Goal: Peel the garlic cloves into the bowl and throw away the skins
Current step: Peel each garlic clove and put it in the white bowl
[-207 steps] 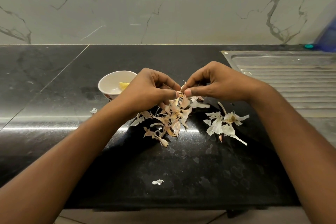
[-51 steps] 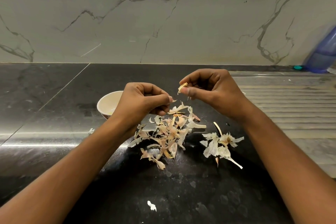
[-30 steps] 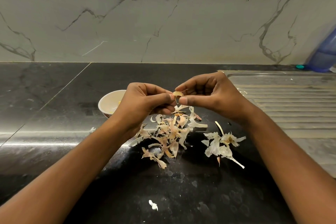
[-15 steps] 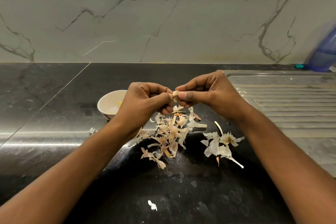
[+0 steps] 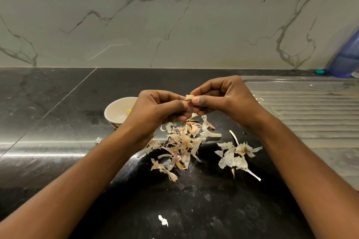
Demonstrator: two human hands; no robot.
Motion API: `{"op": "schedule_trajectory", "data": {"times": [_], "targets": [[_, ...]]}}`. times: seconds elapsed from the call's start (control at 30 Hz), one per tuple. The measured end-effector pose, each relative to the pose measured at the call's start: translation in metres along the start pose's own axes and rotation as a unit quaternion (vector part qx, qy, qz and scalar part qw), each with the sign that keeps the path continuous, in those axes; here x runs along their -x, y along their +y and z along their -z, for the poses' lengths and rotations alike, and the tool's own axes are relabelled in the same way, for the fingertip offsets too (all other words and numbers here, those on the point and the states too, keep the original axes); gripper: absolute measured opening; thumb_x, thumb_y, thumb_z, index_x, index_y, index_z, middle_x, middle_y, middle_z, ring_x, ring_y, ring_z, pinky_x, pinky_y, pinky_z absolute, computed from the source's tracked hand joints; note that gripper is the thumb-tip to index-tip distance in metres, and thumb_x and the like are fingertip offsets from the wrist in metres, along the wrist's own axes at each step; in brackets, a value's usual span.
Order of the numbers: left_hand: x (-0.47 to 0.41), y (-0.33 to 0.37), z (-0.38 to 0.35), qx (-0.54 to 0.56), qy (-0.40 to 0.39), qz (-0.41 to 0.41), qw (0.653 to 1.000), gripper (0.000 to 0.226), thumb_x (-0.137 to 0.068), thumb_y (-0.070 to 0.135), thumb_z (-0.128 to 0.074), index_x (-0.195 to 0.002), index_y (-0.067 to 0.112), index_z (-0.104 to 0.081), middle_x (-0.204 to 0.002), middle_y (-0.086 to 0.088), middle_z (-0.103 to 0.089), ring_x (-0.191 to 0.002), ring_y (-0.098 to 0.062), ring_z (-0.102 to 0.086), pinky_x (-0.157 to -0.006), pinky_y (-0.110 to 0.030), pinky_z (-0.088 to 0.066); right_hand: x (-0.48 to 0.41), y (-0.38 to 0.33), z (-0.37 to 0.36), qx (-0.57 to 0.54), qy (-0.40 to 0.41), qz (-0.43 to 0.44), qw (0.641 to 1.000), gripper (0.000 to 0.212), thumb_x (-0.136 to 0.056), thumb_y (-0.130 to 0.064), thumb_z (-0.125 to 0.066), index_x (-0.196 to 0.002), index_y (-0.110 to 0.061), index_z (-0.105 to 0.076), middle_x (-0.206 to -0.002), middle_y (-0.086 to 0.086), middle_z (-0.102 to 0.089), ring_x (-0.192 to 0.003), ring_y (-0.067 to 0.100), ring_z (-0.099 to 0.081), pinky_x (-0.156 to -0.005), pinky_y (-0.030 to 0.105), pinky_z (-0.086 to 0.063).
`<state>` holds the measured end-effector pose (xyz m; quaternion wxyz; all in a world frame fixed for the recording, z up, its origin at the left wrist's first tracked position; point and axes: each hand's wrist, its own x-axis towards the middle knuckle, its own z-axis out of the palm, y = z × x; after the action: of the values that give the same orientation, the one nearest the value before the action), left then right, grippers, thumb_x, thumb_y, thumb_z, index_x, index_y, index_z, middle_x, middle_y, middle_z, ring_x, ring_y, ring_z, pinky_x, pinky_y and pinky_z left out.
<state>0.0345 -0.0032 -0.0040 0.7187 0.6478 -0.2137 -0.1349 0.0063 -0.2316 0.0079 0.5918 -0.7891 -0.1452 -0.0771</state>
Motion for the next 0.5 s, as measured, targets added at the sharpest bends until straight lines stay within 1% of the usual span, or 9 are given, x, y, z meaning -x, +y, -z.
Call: {"op": "schedule_trajectory", "data": {"times": [0.07, 0.17, 0.33, 0.43, 0.5], "targets": [[0.0000, -0.0013, 0.0002, -0.008, 0.003, 0.000, 1.000, 0.029, -0.079, 0.015, -0.077, -0.104, 0.000, -0.077, -0.096, -0.024, -0.078, -0.085, -0.030, -0.077, -0.077, -0.030, -0.066, 0.0001, -0.0006, -0.0010, 0.004, -0.003, -0.004, 1.000, 0.018, -0.091, -0.004, -0.080, -0.109, -0.001, -0.078, -0.096, 0.015, -0.082, -0.087, 0.031, -0.081, -0.081, 0.041, -0.068], [-0.0016, -0.0042, 0.0020, -0.024, 0.010, -0.005, 1.000, 0.022, -0.084, 0.011, -0.076, -0.104, 0.002, -0.078, -0.095, -0.022, -0.079, -0.083, -0.028, -0.077, -0.075, -0.028, -0.065, 0.0010, -0.0018, -0.0016, 0.018, -0.009, -0.004, 1.000, 0.019, -0.089, -0.005, -0.083, -0.106, -0.001, -0.077, -0.094, 0.013, -0.082, -0.085, 0.029, -0.081, -0.077, 0.038, -0.068], [-0.0028, -0.0050, 0.0040, -0.020, -0.001, -0.001, 1.000, 0.029, -0.083, 0.014, -0.076, -0.107, -0.002, -0.078, -0.097, -0.026, -0.077, -0.084, -0.030, -0.075, -0.078, -0.031, -0.065, 0.0013, -0.0035, 0.0012, 0.030, -0.019, -0.004, 0.999, 0.023, -0.084, -0.006, -0.086, -0.104, 0.001, -0.077, -0.092, 0.014, -0.082, -0.082, 0.028, -0.081, -0.074, 0.037, -0.068], [-0.0030, -0.0051, 0.0053, -0.021, -0.013, -0.002, 1.000, 0.025, -0.090, 0.009, -0.074, -0.111, -0.004, -0.076, -0.099, -0.027, -0.077, -0.086, -0.031, -0.075, -0.079, -0.032, -0.065, 0.0016, -0.0041, 0.0027, 0.039, -0.020, 0.006, 0.999, 0.022, -0.083, -0.011, -0.088, -0.101, 0.000, -0.079, -0.090, 0.013, -0.082, -0.083, 0.030, -0.081, -0.076, 0.040, -0.069], [-0.0030, -0.0040, 0.0055, -0.019, -0.012, -0.004, 1.000, 0.024, -0.090, 0.009, -0.074, -0.110, -0.003, -0.076, -0.098, -0.026, -0.077, -0.085, -0.029, -0.075, -0.077, -0.030, -0.065, 0.0015, -0.0034, 0.0021, 0.037, -0.023, 0.011, 0.999, 0.020, -0.085, -0.010, -0.086, -0.102, 0.000, -0.080, -0.090, 0.013, -0.082, -0.083, 0.029, -0.081, -0.075, 0.037, -0.068]]}}
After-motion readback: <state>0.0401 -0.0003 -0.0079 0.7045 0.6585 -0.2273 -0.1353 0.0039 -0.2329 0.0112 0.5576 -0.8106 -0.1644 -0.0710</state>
